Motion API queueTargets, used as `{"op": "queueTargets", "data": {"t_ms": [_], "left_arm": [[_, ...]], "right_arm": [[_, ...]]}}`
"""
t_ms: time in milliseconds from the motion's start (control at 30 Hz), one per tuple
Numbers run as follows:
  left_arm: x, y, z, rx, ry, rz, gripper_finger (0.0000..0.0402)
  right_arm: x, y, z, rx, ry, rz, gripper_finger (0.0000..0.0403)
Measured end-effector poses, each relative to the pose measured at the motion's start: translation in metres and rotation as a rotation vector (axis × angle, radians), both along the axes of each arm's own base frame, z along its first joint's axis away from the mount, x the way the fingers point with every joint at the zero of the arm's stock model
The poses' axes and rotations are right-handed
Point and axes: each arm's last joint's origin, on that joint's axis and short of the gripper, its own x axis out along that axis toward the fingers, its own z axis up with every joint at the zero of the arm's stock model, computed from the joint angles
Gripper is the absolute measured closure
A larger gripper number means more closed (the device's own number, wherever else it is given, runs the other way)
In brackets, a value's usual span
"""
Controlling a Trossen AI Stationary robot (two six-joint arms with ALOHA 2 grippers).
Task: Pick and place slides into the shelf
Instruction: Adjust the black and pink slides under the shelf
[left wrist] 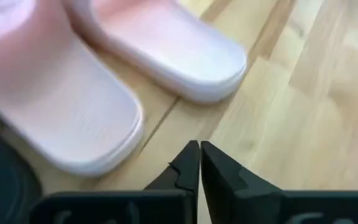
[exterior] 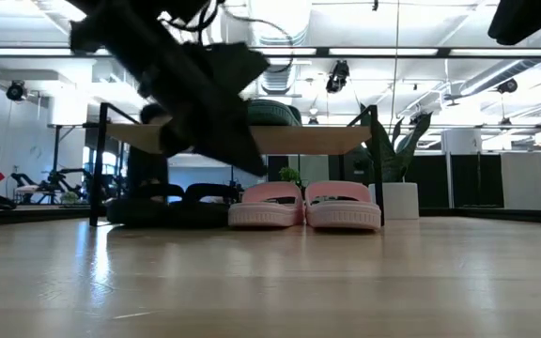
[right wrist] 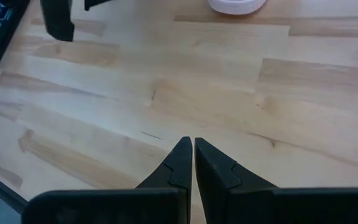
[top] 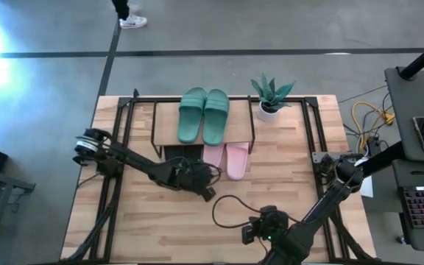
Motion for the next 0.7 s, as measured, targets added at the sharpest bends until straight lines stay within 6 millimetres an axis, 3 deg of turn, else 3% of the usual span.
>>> {"op": "queueTargets", "data": {"t_ms": [333, 500, 700], "left_arm": [[0.03, 0.025, -0.013, -0.071, 0.067, 0.019, 0.0401], [0.033, 0.026, -0.033, -0.107, 0.153, -0.008, 0.0401], [0.035, 0.028, -0.042, -0.059, 0.171, 0.03, 0.0401]], "right_arm": [[-0.001, 0.001, -0.001, 0.04, 0.02, -0.018, 0.039], [-0.001, 0.001, 0.0, 0.046, 0.021, -0.02, 0.039], [0.0, 0.001, 0.0, 0.05, 0.017, -0.02, 0.039]]}}
